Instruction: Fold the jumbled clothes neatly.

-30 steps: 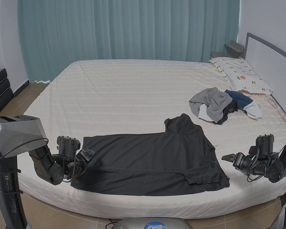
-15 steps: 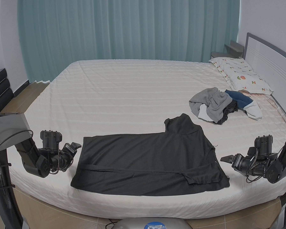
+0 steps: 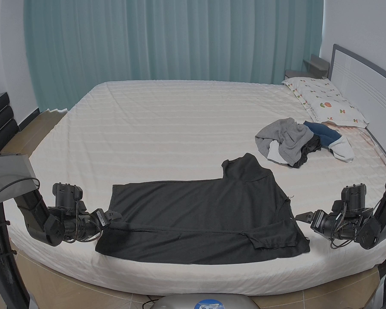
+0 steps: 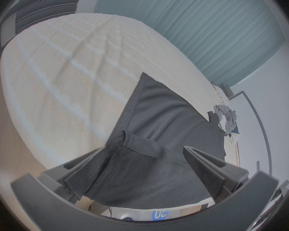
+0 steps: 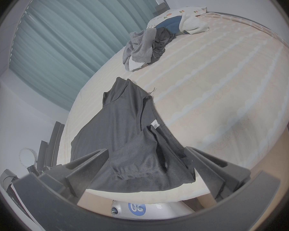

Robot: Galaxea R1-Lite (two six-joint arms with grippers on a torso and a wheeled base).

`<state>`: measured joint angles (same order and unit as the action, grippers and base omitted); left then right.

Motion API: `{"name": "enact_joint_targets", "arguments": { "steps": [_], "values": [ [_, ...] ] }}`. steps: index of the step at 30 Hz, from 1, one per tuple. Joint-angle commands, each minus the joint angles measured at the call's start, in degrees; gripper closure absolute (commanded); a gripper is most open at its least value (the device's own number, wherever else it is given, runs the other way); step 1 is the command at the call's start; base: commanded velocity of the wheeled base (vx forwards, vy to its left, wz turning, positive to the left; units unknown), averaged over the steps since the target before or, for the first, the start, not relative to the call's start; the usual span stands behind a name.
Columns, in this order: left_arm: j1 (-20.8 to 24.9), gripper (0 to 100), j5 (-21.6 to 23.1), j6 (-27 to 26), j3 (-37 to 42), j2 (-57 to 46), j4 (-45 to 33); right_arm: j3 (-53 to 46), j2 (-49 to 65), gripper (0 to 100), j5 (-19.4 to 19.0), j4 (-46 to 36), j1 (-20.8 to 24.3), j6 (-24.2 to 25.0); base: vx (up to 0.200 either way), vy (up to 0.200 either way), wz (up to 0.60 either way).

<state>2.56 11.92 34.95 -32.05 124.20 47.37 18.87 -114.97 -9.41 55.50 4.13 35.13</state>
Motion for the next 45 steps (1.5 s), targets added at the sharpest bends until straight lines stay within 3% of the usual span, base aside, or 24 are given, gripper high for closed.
{"name": "enact_joint_targets", "arguments": {
  "steps": [1,4,5,14,15,21,33,34,42,45],
  "values": [
    [0.69,0,-1.11,0.12,-1.35,2.01,-0.09,-0.15,-0.26,0,0.09,0.04,0.79,0.02,0.000,0.000,0.00],
    [0.96,0,-2.43,0.21,-2.76,3.60,-0.26,-0.06,-1.31,0,0.18,0.22,0.79,-0.06,0.000,0.000,0.00],
    [1.04,100,-2.96,0.12,-3.11,4.12,-0.26,0.03,-1.57,0,0.18,0.22,0.79,-0.06,0.000,0.000,0.00],
    [1.04,100,-6.74,0.65,-4.16,6.41,0.09,1.87,-8.34,0,0.36,7.69,1.84,-0.50,0.000,0.000,0.00],
    [1.04,100,-7.09,3.81,-3.99,5.97,0.09,3.10,-11.42,0,1.50,10.15,3.07,-1.30,0.000,0.000,0.00],
    [0.87,100,-7.18,5.30,-3.37,4.39,-0.18,6.97,-16.25,0,3.17,10.41,5.80,-2.17,0.000,0.000,0.00],
    [0.60,100,-7.18,5.39,-2.67,4.21,-0.26,12.59,-20.38,0,5.19,10.33,6.41,-4.99,0.000,0.000,0.00],
    [0.60,100,-7.18,5.39,-2.67,4.21,-0.26,12.77,-20.73,100,5.28,10.33,6.33,-5.25,0.000,0.000,0.00],
    [0.34,100,-7.18,5.48,-2.58,4.12,-0.18,14.00,-20.65,100,5.54,10.77,5.71,-4.46,0.000,0.000,0.00],
    [-0.27,100,-7.26,7.32,-2.58,4.03,0.26,14.44,-20.56,100,7.48,11.21,5.27,-4.28,0.000,0.000,0.00]
  ]
}}
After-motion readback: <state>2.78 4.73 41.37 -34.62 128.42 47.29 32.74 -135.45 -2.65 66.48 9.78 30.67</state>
